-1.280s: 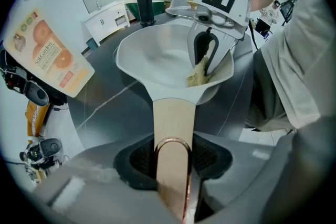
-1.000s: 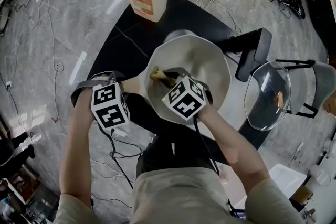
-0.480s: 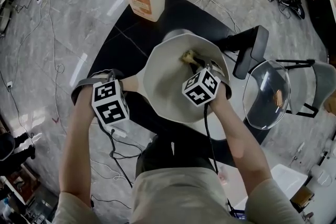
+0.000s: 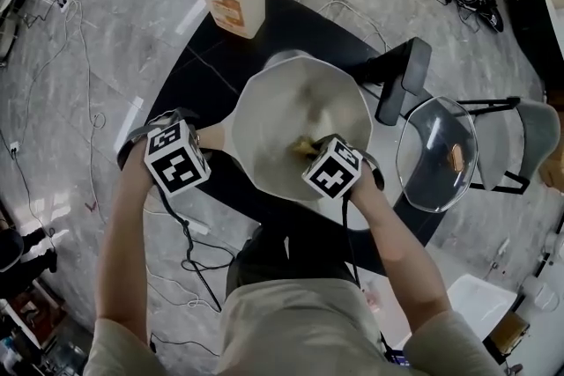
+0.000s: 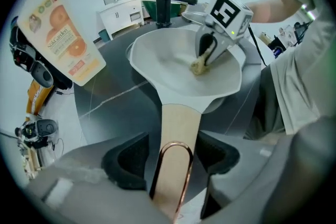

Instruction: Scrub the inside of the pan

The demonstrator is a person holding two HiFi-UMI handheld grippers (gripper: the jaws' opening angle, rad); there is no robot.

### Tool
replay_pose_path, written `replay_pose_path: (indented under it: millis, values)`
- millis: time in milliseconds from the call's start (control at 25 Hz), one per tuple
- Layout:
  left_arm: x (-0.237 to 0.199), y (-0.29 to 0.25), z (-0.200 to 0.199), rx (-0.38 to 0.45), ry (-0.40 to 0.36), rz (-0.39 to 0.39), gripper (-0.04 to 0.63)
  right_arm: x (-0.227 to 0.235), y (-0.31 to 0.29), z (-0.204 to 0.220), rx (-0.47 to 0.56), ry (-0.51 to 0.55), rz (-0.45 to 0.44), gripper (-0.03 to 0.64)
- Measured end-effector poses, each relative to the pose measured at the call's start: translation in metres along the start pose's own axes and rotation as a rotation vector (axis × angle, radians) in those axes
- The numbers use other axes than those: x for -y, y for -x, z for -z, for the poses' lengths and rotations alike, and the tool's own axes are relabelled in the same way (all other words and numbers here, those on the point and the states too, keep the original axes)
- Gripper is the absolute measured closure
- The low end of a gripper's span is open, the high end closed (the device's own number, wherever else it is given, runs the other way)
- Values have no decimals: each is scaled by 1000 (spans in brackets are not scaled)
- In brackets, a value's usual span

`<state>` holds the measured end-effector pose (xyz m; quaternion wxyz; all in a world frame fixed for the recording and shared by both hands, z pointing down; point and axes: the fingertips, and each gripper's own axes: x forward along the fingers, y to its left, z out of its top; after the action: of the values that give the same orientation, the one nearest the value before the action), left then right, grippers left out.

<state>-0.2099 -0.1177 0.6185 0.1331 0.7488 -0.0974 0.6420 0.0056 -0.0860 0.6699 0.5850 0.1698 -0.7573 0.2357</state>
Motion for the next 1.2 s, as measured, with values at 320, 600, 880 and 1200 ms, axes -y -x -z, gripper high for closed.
replay_pose_path:
  millis: [320, 600, 880, 1200]
  values:
    - [-12, 60, -17, 169, 164, -139, 281, -42, 40, -37, 265, -198, -180, 523]
    - [7, 130, -39, 409, 230, -272, 293, -36, 143, -78, 604, -314, -163, 523]
    - [32, 216, -70, 643, 268, -417, 396, -41, 257, -103, 864, -318, -90, 523]
    - [54, 317, -88, 909, 328, -580, 514, -57, 355, -114, 1085, -244, 21, 523]
